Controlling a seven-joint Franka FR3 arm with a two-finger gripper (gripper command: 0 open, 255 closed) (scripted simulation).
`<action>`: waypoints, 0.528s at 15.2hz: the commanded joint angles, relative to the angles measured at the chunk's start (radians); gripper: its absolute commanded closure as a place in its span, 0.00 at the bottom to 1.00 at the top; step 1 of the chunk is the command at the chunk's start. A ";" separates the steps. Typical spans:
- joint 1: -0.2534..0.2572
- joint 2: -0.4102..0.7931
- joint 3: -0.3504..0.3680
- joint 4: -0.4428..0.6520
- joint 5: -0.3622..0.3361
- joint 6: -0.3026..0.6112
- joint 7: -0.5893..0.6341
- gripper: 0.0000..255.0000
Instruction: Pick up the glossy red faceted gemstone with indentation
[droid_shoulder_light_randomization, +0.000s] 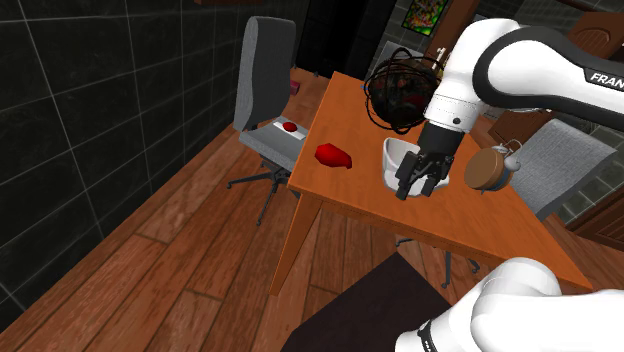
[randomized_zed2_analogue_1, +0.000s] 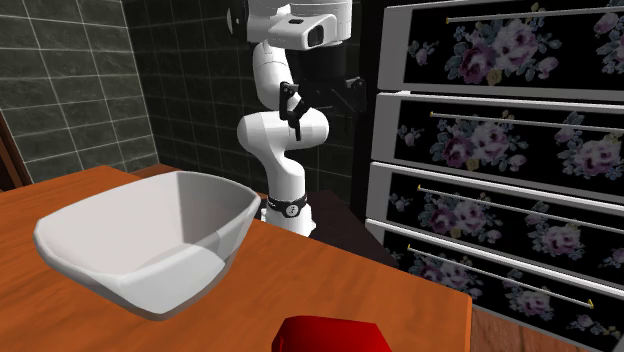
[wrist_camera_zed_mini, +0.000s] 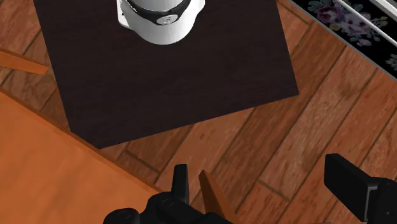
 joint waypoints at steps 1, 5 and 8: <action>0.000 0.000 0.000 0.000 0.000 0.000 0.000 0.00; 0.011 0.115 -0.046 0.033 -0.055 0.112 -0.124 0.00; 0.021 0.209 -0.076 0.073 -0.084 0.191 -0.213 0.00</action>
